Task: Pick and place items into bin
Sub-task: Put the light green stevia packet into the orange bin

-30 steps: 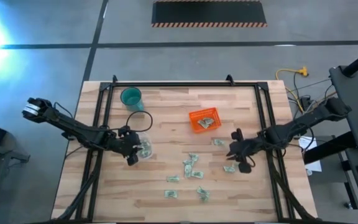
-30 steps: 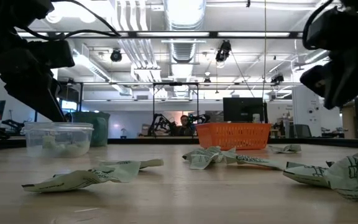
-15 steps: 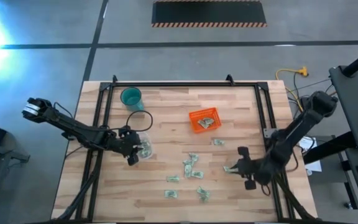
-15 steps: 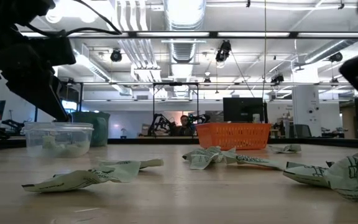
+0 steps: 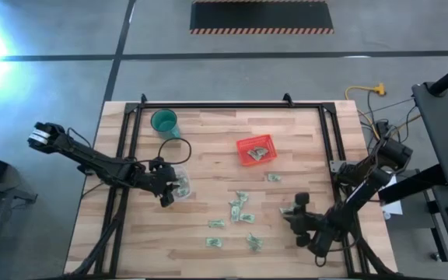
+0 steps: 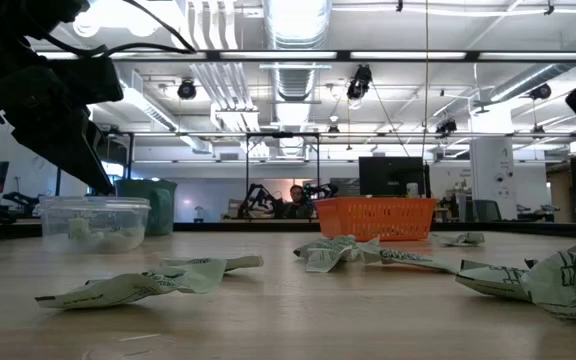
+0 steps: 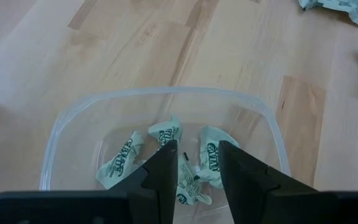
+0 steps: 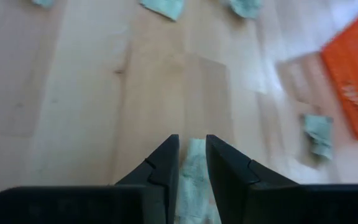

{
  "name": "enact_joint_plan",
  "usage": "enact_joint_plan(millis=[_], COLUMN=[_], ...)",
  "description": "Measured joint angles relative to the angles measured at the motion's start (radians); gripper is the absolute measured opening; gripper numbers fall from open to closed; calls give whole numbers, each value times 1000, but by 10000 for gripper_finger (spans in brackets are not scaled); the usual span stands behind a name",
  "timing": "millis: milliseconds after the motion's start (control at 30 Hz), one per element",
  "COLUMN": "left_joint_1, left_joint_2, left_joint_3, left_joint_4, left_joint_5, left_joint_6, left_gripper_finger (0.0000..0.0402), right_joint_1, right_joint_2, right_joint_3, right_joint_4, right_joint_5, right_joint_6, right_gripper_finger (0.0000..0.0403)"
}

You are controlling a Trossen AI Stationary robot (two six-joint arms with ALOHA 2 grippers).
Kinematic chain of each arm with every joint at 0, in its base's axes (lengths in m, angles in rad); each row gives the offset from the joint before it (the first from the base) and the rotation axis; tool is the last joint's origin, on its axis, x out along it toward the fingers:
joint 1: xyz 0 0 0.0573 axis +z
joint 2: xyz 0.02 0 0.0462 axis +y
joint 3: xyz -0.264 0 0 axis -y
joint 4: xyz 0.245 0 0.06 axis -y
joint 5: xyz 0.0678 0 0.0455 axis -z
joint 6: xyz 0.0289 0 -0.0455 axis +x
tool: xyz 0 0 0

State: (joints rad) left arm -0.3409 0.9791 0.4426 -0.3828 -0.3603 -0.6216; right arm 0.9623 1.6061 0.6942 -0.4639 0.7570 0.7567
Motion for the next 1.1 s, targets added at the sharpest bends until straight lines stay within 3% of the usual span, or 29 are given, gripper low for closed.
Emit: enact_joint_plan(millis=[133,567,1100], left_joint_1=[0,0,0], left_joint_2=[0,0,0], left_joint_3=[-2,-2,-4], left_joint_4=[-1,0,8], left_joint_5=[0,0,0], left_joint_6=[0,0,5], left_gripper_finger=[99,99,99], right_joint_1=[0,-7,-63], right_joint_2=[11,36,61], right_joint_3=[58,44,9], right_joint_4=[-121,-120,-64], right_joint_5=[5,-4,-53], right_joint_6=[101,183,154], right_gripper_finger=[91,171,153])
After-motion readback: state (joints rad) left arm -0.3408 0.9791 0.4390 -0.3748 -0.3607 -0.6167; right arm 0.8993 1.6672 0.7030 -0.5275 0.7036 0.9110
